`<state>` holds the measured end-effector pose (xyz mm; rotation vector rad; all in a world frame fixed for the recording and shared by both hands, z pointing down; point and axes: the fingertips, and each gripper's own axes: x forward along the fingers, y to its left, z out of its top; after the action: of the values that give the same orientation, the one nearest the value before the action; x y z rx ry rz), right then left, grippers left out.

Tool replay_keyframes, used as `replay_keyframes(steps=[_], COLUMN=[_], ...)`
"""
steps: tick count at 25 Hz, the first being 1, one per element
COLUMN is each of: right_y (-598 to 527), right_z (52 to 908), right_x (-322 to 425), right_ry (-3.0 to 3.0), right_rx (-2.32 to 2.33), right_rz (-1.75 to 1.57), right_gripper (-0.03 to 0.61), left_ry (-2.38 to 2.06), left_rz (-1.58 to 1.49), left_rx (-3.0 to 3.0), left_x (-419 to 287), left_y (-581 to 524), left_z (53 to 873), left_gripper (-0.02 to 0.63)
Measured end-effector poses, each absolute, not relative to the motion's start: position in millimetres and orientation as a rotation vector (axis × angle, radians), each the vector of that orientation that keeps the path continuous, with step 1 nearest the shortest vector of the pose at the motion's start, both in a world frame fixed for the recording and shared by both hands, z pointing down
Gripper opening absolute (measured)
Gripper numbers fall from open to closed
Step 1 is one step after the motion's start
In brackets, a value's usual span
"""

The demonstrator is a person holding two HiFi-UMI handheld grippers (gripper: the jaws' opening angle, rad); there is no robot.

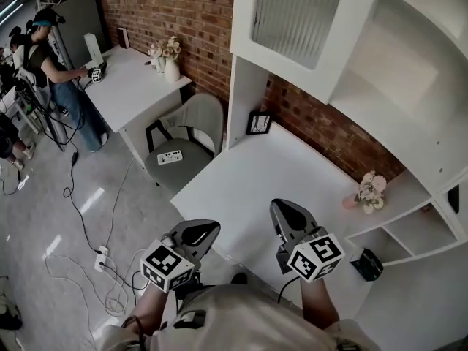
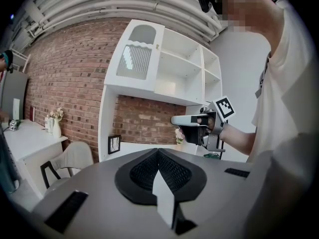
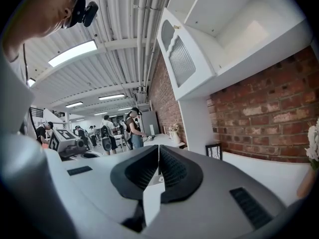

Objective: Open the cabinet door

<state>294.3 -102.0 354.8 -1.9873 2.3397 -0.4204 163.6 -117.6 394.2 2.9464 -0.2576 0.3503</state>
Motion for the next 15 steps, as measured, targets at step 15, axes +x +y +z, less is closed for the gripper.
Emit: replay_keyframes(steps=[15], right_y=[-155], right_z=[255], right_x=[401], right_ry=[2.227], right_rx=[-2.235], right_rz=[0.012], right_gripper=[0.028], left_ry=[-0.299], left_rz=[0.376], left_rx=[2.936], left_x=[175], left_y=[-110], left_z=[395], left_gripper=[0.017])
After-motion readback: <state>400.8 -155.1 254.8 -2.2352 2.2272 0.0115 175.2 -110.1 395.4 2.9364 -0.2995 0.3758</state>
